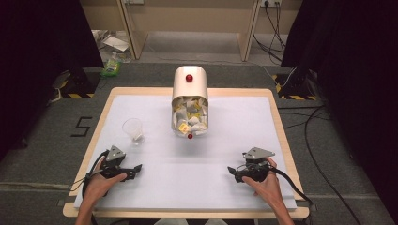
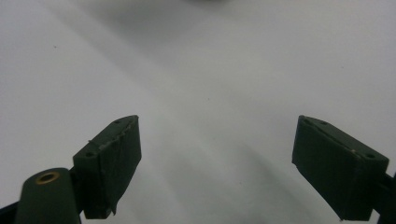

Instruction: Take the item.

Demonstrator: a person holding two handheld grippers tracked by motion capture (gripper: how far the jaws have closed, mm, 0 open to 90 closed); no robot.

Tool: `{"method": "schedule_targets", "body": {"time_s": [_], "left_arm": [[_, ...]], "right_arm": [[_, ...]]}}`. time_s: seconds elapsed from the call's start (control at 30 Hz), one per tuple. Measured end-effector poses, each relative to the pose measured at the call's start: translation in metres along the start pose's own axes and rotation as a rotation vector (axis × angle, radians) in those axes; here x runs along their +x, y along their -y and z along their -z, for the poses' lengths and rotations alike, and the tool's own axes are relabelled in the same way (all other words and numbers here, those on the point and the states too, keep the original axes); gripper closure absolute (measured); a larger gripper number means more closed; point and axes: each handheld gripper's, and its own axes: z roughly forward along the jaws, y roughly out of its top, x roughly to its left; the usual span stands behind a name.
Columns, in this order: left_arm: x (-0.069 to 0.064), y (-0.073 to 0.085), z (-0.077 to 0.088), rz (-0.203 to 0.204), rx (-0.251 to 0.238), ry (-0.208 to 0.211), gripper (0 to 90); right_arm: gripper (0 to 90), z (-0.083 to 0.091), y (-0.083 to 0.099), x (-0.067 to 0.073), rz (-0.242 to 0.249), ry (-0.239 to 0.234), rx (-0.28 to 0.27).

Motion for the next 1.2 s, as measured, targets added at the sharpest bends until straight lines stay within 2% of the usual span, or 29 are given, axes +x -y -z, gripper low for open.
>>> {"method": "schedule_targets", "body": {"time_s": [0.07,0.3,0.63,0.87,1.2], "left_arm": [[0.000,0.000,0.000,-0.001,0.000,0.000,13.7],[0.000,0.000,0.000,-0.001,0.000,0.000,13.8],[0.000,0.000,0.000,-0.001,0.000,0.000,13.8],[0.000,0.000,0.000,-0.001,0.000,0.000,13.8],[0.000,0.000,0.000,0.000,0.000,0.000,13.8]], "right_arm": [[16.2,0.001,0.000,-0.001,0.005,0.004,-0.002],[16.5,0.006,0.008,-0.006,-0.025,0.000,-0.002],[16.5,0.006,0.013,-0.003,-0.005,0.000,0.056],[17.1,0.008,0.021,-0.005,-0.030,-0.016,0.075],[16.8,0.013,0.026,-0.004,-0.016,-0.008,0.077]]}}
